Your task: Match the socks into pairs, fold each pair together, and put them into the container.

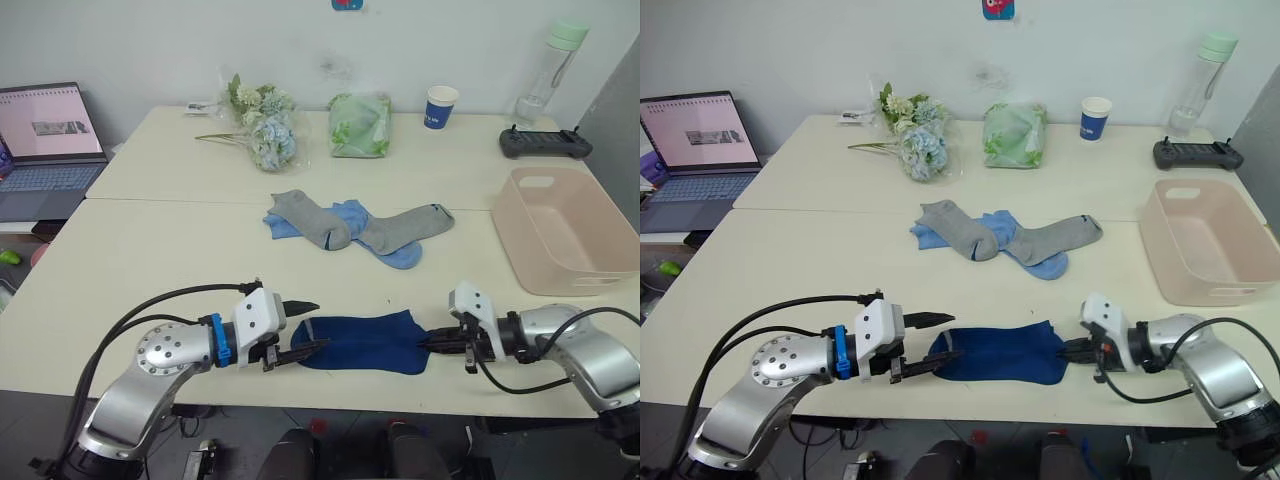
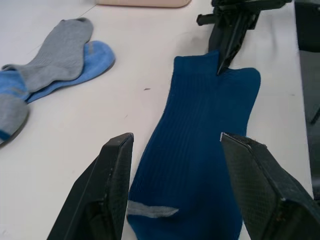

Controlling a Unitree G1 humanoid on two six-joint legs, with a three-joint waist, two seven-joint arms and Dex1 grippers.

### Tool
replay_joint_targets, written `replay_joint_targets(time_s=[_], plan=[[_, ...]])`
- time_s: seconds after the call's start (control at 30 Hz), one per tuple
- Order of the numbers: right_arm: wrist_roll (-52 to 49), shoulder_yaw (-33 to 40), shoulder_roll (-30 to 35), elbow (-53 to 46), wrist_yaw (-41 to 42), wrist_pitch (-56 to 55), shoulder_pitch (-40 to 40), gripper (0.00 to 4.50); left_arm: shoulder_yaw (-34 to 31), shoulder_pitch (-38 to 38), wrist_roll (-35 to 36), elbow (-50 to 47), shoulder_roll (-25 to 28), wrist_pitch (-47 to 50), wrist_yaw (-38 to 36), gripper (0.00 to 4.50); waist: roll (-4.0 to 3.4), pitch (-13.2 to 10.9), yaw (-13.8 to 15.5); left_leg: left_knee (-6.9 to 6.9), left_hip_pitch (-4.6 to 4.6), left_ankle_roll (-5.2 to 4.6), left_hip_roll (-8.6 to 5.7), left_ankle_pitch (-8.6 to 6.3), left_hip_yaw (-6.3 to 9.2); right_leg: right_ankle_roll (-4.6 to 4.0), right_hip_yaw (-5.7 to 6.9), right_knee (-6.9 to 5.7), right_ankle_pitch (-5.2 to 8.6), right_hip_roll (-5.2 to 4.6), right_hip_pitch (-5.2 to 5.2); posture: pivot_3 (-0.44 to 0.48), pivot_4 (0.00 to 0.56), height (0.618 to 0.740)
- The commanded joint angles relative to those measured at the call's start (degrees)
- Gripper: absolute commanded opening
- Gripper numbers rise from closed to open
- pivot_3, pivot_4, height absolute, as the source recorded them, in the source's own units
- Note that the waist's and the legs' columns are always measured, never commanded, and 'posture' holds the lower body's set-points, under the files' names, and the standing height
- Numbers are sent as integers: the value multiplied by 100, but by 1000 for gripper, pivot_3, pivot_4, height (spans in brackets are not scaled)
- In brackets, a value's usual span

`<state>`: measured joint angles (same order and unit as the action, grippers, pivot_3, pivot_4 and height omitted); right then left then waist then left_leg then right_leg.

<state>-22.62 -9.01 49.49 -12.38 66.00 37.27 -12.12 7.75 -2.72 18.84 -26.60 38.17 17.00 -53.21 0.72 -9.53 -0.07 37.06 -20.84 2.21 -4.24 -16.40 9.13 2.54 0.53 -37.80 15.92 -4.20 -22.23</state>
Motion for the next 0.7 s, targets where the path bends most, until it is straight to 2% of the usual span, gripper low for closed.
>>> replay_joint_targets(time_s=[0.03, 0.27, 0.43, 0.57, 0.7], plan=[[-268, 222, 174, 182, 361, 164, -295, 0, 328, -390, -143, 264, -321, -67, 88, 2269, 0, 0, -1, 0, 0, 0, 1, 0, 0, 0, 1, -1, 0, 0, 0, 0, 150, 740], [-162, 101, 136, 455, 464, 125, -478, 0, 1057, -1241, -345, 1329, -1073, 179, -20, 19, 1, 0, -1, 2, -1, 0, -4, 0, -6, 1, 7, 0, 0, 6, -1, 0, 150, 740], [-252, 156, 130, 305, 388, 300, -472, 0, 1485, -1451, -656, 1692, -1275, 53, -129, 19, 2, -1, -16, 5, -1, 1, -1, 1, -6, 1, 4, -5, 0, 1, -2, 0, 150, 740], [-392, 248, 184, 68, 369, 563, -476, 0, 1745, -1441, -996, 1868, -1134, 128, -199, 19, 1, -1, -15, 5, 0, 1, -2, 1, -3, 1, 4, -6, 0, 2, -3, 0, 150, 740], [-822, 379, 177, -325, 326, 1162, -589, 0, 1965, -1469, -1502, 2423, -1025, -273, -145, 19, 0, 1, -3, 5, 0, 1, -2, 1, -1, 1, 4, -5, 0, 1, -1, 0, 150, 740]])
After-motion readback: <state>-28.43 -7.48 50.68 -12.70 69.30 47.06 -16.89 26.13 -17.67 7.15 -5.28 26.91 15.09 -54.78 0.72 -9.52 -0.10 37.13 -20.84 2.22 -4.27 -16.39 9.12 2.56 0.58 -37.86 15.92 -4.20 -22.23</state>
